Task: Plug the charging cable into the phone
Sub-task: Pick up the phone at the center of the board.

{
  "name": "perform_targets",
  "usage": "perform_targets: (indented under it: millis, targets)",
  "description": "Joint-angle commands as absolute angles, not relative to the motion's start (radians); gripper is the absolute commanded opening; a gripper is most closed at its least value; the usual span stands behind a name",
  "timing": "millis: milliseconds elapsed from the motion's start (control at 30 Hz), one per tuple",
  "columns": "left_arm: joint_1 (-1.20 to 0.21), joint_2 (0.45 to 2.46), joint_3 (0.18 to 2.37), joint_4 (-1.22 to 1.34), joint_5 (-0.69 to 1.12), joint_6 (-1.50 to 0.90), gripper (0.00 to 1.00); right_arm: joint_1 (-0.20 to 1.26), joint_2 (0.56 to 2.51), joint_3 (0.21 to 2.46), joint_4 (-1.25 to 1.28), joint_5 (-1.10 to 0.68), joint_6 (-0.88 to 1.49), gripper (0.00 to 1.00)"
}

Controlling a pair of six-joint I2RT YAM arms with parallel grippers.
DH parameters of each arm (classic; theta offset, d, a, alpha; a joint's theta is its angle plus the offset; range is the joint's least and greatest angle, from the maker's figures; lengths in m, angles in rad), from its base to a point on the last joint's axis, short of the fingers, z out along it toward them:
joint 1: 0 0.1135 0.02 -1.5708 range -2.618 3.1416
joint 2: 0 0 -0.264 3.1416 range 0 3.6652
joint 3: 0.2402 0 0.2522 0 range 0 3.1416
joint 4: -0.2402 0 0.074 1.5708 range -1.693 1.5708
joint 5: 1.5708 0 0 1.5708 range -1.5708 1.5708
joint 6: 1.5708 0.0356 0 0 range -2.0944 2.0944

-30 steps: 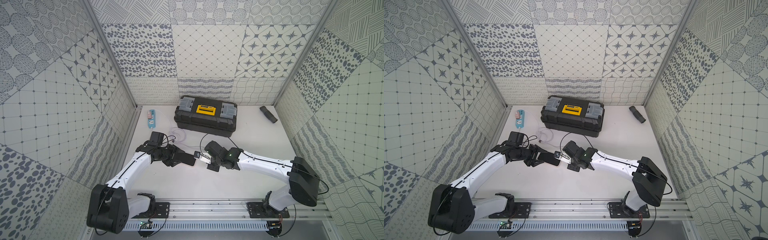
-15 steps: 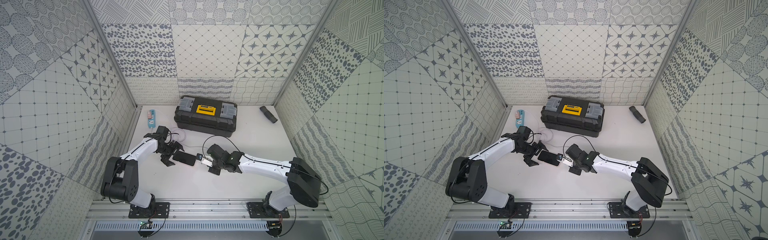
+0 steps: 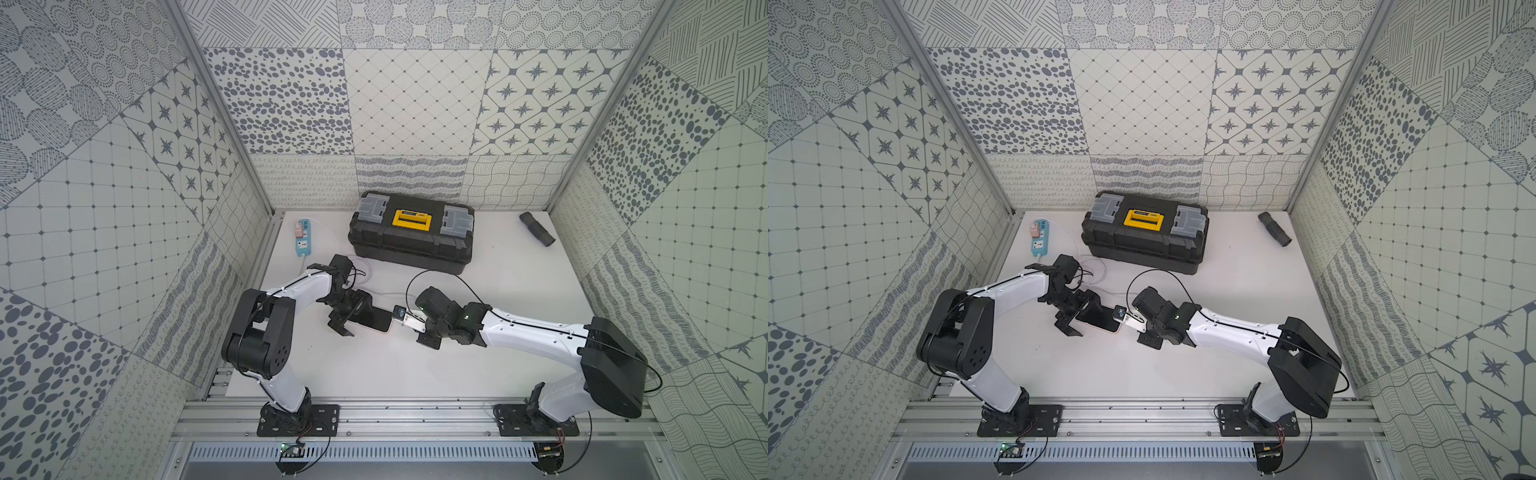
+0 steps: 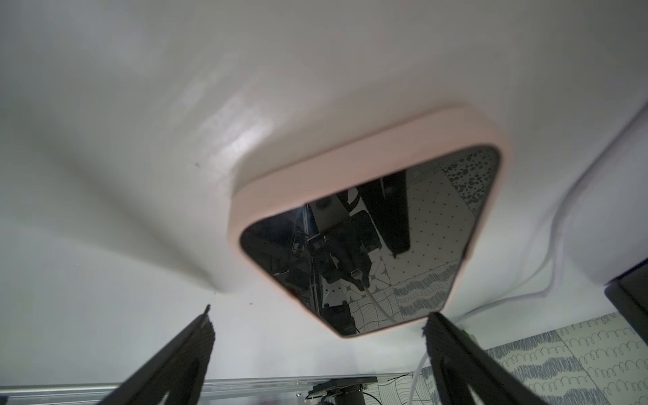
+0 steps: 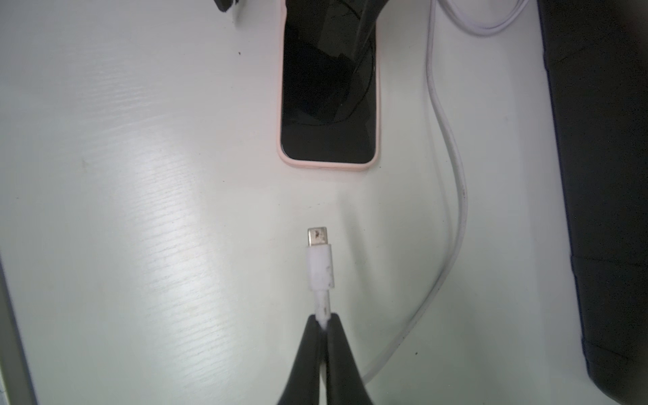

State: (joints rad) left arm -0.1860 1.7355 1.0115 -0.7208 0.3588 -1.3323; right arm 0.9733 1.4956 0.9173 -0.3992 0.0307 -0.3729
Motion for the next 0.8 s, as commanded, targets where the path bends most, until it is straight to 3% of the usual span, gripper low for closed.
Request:
perform_targets:
  millis: [0, 500, 767]
  targets:
    - [-0.214, 1.791, 1.043, -0.663, 0.335, -1.469, 0.97, 0.968, 1.477, 0.909, -0.37, 0.019, -0.361, 0.0]
    - [-0.258, 1.841, 1.051, -0.635, 0.269, -1.556, 0.97, 0.97, 1.445, 0.875, -0.373, 0.023, -0.337, 0.0]
    - [-0.257, 1.856, 1.019, -0.495, 0.37, -1.57, 0.97, 0.971, 1.432, 0.862, -0.382, 0.061, -0.33, 0.0]
